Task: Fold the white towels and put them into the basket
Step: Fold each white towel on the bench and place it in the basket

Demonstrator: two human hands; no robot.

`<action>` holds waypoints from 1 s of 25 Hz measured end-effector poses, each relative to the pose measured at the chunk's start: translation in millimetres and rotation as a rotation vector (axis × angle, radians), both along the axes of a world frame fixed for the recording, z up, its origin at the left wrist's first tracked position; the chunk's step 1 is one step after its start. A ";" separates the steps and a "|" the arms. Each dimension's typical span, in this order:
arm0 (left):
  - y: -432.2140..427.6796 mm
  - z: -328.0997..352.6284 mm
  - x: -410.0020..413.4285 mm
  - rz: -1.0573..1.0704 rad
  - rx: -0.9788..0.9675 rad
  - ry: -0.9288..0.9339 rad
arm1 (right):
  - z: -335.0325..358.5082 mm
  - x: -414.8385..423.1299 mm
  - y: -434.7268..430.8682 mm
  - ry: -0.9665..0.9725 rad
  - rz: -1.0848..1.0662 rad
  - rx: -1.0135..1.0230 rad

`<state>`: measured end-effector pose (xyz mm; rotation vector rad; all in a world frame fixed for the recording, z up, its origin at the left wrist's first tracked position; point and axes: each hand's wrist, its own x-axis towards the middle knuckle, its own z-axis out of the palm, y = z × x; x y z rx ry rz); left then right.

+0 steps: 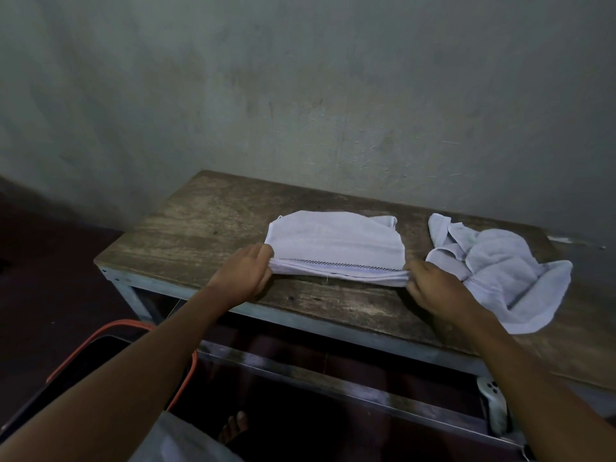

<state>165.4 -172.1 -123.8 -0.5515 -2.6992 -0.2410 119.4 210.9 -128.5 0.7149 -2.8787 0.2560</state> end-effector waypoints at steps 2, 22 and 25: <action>-2.3 0.0 -2.6 0.004 0.088 -0.009 | 3.2 -2.7 -1.2 0.037 0.062 -0.076; -23.3 232.8 -1.8 0.028 0.381 0.140 | 242.5 6.1 3.9 0.142 -0.032 -0.435; -17.4 306.8 10.2 -0.053 0.810 -0.032 | 321.4 21.7 3.4 0.106 -0.029 -0.423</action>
